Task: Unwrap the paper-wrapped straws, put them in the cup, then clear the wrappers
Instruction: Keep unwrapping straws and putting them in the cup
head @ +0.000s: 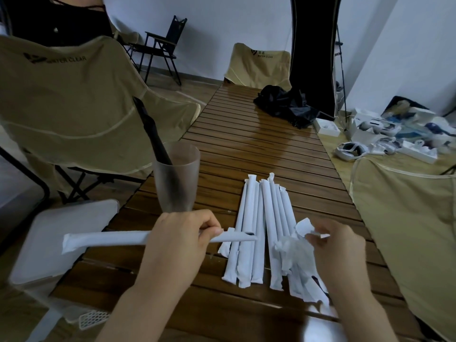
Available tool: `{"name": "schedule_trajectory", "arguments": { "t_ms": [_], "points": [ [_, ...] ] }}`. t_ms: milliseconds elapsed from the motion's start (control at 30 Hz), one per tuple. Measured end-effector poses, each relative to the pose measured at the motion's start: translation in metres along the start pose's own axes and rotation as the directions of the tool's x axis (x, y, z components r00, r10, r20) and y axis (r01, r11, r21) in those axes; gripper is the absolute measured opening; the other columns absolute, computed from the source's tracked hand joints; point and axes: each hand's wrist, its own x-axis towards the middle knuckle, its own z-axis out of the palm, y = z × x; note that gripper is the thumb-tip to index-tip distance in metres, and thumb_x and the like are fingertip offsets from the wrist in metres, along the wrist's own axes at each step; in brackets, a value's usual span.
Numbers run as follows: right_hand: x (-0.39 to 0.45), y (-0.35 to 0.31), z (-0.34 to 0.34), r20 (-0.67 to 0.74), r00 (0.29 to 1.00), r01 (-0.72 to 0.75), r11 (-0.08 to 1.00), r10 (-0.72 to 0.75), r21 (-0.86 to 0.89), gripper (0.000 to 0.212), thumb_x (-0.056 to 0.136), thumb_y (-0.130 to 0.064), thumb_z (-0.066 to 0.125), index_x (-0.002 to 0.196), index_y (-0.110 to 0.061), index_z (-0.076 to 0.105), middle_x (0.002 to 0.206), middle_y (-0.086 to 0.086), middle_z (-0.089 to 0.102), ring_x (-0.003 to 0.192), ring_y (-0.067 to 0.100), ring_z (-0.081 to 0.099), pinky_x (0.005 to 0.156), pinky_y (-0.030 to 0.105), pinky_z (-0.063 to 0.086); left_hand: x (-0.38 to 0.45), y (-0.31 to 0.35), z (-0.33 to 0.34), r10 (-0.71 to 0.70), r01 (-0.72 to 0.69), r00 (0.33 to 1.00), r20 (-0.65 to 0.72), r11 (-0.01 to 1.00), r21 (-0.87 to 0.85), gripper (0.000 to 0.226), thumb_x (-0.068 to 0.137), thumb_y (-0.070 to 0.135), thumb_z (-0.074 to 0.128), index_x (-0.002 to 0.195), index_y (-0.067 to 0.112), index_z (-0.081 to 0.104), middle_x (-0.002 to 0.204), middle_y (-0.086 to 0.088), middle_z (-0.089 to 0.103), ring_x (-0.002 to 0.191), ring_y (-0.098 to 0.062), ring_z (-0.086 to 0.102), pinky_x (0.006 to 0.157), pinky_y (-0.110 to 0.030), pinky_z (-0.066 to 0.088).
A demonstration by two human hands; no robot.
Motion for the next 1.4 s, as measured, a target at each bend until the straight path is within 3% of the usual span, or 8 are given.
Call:
{"name": "schedule_trajectory", "arguments": {
  "t_ms": [133,267,367,900,1033,1133,1233,1400],
  "points": [
    [-0.009,-0.020,0.002,0.029,0.983,0.178,0.984,-0.179,0.019,0.020,0.087,-0.014,0.066,0.107,-0.013,0.068,0.109,-0.001,0.054,0.081,0.012,0.050,0.071,0.025,0.041,0.001,0.002,0.003,0.034,-0.033,0.998,0.056,0.999,-0.019,0.014,0.090,0.041,0.057,0.095,0.035,0.069,0.083,0.019,0.066,0.082,0.000,0.059,0.082,-0.027,0.050],
    [-0.025,-0.055,0.002,0.335,0.835,0.385,0.899,-0.436,0.208,0.017,0.085,-0.031,0.067,0.101,-0.032,0.071,0.098,-0.018,0.060,0.088,-0.001,0.051,0.075,0.012,0.042,0.003,0.003,0.008,0.039,-0.037,0.995,0.088,0.999,-0.027,0.014,0.090,0.042,0.055,0.095,0.036,0.067,0.085,0.019,0.065,0.084,-0.001,0.059,0.082,-0.025,0.049],
    [-0.031,-0.063,0.012,0.346,0.767,0.505,0.841,-0.541,0.194,0.008,0.082,-0.023,0.073,0.089,-0.025,0.076,0.089,-0.009,0.067,0.082,0.007,0.052,0.067,0.009,0.037,0.003,0.003,0.011,0.036,-0.031,0.996,0.086,0.998,-0.060,0.012,0.091,0.040,0.056,0.093,0.036,0.067,0.085,0.018,0.066,0.082,-0.001,0.060,0.074,-0.018,0.048],
    [-0.030,-0.067,0.011,0.278,0.898,0.261,0.922,-0.340,0.284,0.011,0.077,-0.006,0.075,0.072,-0.016,0.076,0.078,-0.004,0.069,0.071,0.007,0.059,0.065,0.005,0.039,0.004,0.008,-0.001,0.219,-0.219,0.976,0.005,0.976,0.003,0.015,0.089,0.041,0.055,0.087,0.034,0.068,0.076,0.019,0.064,0.071,-0.001,0.058,0.067,-0.022,0.048],
    [-0.025,-0.074,0.001,0.516,0.815,0.167,0.959,-0.265,0.230,0.014,0.090,-0.009,0.062,0.090,-0.016,0.074,0.080,-0.009,0.060,0.062,0.001,0.048,0.058,0.006,0.037,0.005,0.005,-0.001,0.313,-0.313,0.950,0.010,0.949,0.045,0.010,0.088,0.039,0.060,0.082,0.034,0.067,0.071,0.018,0.063,0.065,-0.003,0.057,0.066,-0.031,0.050],
    [-0.031,-0.072,0.000,0.333,0.863,0.278,0.908,-0.379,0.314,0.020,0.086,-0.004,0.063,0.075,-0.020,0.069,0.070,-0.009,0.060,0.062,0.004,0.052,0.057,0.008,0.039,0.005,0.005,-0.001,0.350,-0.349,0.937,-0.010,0.935,0.061,0.007,0.086,0.033,0.067,0.079,0.033,0.066,0.068,0.017,0.063,0.061,-0.003,0.056,0.065,-0.030,0.050],
    [-0.032,-0.073,0.001,0.461,0.825,0.292,0.945,-0.327,0.148,0.024,0.088,-0.003,0.059,0.079,-0.025,0.059,0.073,-0.011,0.054,0.056,0.003,0.044,0.052,0.010,0.034,0.006,0.007,-0.003,0.377,-0.375,0.926,-0.018,0.924,0.071,0.011,0.084,0.034,0.060,0.076,0.032,0.068,0.066,0.017,0.063,0.059,-0.003,0.057,0.063,-0.028,0.049],
    [-0.035,-0.073,0.006,0.291,0.865,0.377,0.913,-0.408,0.157,0.033,0.082,0.007,0.059,0.073,-0.025,0.055,0.075,-0.009,0.056,0.067,0.004,0.051,0.057,0.013,0.039,0.004,0.011,-0.005,0.267,-0.265,0.964,-0.025,0.963,0.054,0.009,0.088,0.037,0.063,0.081,0.034,0.067,0.069,0.019,0.063,0.062,-0.002,0.057,0.062,-0.019,0.045]
  ]
}}
